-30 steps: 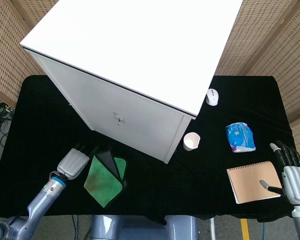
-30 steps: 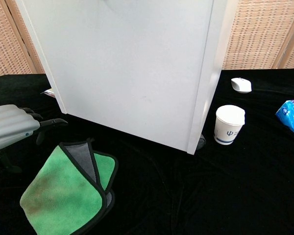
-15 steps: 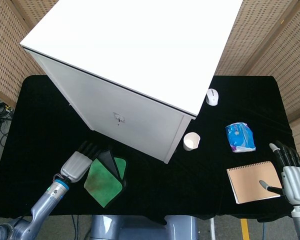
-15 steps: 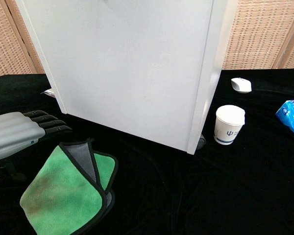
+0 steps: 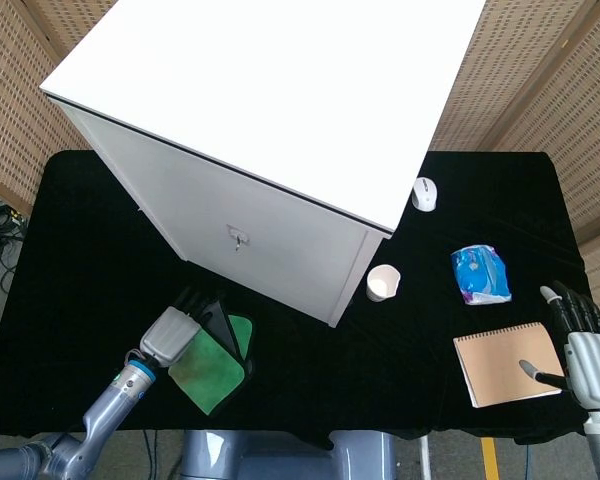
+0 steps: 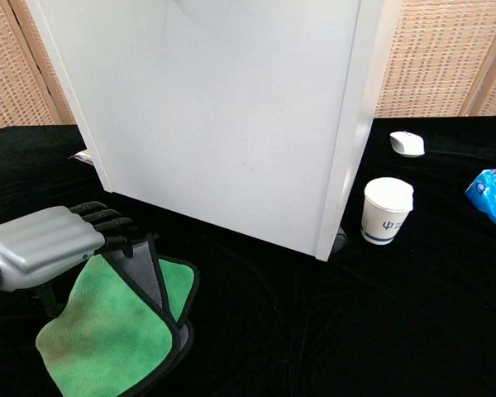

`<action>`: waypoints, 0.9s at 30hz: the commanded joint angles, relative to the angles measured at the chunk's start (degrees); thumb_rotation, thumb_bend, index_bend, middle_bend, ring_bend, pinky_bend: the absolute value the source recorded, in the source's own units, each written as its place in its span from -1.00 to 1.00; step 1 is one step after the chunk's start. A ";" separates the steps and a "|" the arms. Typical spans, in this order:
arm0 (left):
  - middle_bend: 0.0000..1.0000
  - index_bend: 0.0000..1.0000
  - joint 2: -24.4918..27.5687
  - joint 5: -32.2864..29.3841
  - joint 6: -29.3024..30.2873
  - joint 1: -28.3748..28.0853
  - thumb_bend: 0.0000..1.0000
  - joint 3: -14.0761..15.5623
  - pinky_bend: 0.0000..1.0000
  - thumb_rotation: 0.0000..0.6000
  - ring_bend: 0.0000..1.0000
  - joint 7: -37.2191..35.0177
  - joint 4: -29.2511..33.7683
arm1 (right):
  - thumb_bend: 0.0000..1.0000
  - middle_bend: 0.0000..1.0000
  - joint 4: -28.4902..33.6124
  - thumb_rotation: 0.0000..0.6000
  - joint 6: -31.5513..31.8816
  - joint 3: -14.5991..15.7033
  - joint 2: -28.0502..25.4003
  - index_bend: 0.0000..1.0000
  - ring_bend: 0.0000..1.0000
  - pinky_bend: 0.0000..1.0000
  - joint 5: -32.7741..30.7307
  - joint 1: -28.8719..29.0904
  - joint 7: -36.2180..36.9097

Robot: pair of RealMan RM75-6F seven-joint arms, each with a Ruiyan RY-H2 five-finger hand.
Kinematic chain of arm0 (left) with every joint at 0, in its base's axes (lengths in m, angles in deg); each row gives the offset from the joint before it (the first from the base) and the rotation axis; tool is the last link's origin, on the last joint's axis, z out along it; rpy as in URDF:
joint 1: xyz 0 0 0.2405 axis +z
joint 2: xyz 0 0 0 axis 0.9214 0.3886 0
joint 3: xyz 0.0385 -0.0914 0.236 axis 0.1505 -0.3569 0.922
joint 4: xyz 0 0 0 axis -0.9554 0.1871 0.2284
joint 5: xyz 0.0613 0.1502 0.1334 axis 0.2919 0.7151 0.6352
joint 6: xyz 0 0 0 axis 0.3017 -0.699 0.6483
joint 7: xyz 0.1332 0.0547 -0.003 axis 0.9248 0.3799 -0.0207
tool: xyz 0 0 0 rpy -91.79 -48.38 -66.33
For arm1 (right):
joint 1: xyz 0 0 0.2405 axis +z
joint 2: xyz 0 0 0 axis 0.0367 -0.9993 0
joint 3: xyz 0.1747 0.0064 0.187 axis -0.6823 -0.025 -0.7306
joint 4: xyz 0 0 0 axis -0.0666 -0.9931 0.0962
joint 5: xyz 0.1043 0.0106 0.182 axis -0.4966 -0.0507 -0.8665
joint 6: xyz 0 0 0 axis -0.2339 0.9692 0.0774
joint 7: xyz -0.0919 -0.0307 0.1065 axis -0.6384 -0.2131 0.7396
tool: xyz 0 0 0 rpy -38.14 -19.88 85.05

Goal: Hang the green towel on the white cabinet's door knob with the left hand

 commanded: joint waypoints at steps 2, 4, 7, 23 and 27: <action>-0.94 -0.40 -1.31 0.26 0.18 -0.24 -0.60 0.29 -1.00 1.00 -1.00 -0.32 -1.51 | -0.87 -1.00 -0.01 1.00 -0.04 -0.01 -0.04 -1.00 -1.00 -1.00 -0.02 0.00 0.10; -0.90 -0.27 -2.21 1.24 1.18 -0.07 -0.43 0.46 -0.99 1.00 -0.99 -1.22 -2.54 | -0.87 -1.00 0.01 1.00 -0.05 0.01 -0.06 -1.00 -1.00 -1.00 0.00 0.00 0.12; -0.80 -0.02 -3.08 3.94 3.59 0.19 -0.09 0.93 -0.95 1.00 -0.94 -2.99 -4.25 | -0.87 -1.00 0.02 1.00 -0.07 0.01 -0.09 -1.00 -1.00 -1.00 -0.05 -0.01 0.15; -0.60 0.56 4.93 20.09 19.45 0.92 0.34 1.44 -0.85 1.00 -0.81 -3.32 3.84 | -0.87 -1.00 0.19 1.00 -0.18 -0.02 -0.10 -1.00 -1.00 -1.00 -0.21 0.00 0.01; -0.59 0.56 7.95 22.85 21.50 0.88 0.34 0.56 -0.85 1.00 -0.81 -0.14 9.37 | -0.87 -1.00 0.16 1.00 -0.08 -0.01 -0.10 -1.00 -1.00 -1.00 -0.17 -0.07 0.15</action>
